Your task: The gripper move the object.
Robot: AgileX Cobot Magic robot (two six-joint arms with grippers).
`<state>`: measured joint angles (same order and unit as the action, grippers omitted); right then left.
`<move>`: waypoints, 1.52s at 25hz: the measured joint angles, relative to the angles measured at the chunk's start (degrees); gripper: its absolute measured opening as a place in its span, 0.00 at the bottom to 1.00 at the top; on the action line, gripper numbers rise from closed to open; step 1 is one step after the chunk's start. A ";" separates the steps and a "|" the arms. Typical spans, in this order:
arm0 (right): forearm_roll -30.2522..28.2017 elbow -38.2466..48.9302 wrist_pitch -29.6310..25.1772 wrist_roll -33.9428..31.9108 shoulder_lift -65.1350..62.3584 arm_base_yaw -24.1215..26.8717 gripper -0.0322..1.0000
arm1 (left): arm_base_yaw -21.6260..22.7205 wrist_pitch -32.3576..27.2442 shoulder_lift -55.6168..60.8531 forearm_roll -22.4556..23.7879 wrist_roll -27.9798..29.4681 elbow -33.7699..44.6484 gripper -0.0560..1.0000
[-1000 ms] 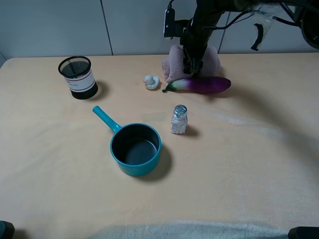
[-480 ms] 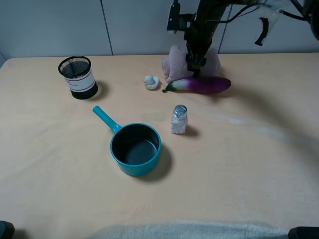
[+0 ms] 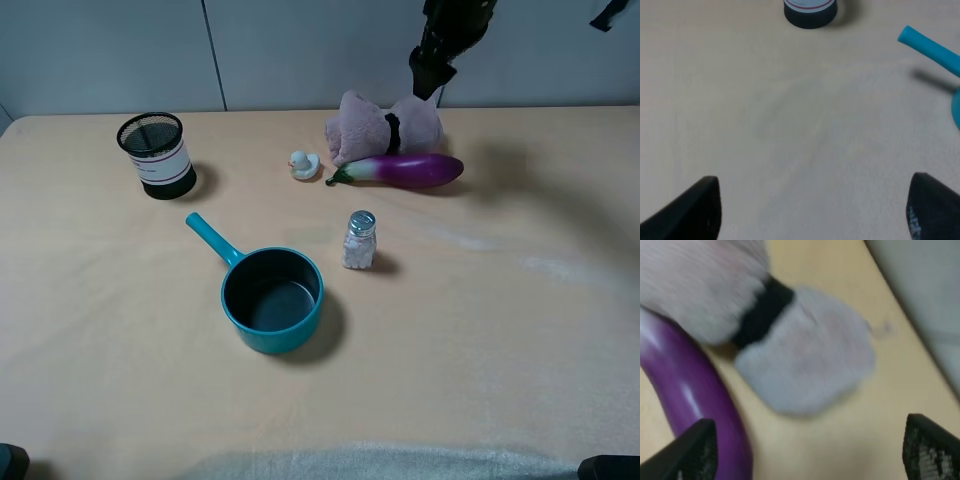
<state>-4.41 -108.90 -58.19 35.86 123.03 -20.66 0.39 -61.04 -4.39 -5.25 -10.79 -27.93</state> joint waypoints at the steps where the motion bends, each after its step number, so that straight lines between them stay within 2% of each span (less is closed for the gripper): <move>1: 0.00 0.00 -1.22 -2.29 -0.85 0.93 0.58 | 0.00 0.00 0.00 0.00 0.00 0.00 0.76; 12: 0.00 0.50 -10.82 -21.59 -13.57 11.46 0.58 | 0.00 0.00 0.00 0.00 0.00 0.00 0.76; 17: 0.00 8.89 -11.01 -24.76 -21.21 18.05 0.58 | 0.00 0.00 0.00 0.00 0.00 0.00 0.76; 21: 0.56 19.56 -8.58 -25.93 -28.20 24.60 0.58 | 0.00 0.00 0.00 0.00 0.00 0.00 0.76; 28: 8.51 37.24 1.42 -26.04 -41.90 38.77 0.58 | 0.00 0.00 0.00 0.00 0.00 0.00 0.76; 31: 10.32 42.60 3.31 -26.18 -46.18 43.30 0.58 | 0.00 0.00 0.00 0.00 0.00 0.00 0.76; 33: 11.06 46.36 3.69 -26.18 -48.79 45.09 0.58 | 0.00 0.00 0.00 0.00 0.00 0.00 0.76; 38: 12.79 55.23 4.18 -26.18 -54.72 45.77 0.58 | 0.00 0.00 0.00 0.00 0.00 0.00 0.76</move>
<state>8.39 -53.67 -54.01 9.68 68.31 25.11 0.39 -61.04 -4.39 -5.25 -10.79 -27.93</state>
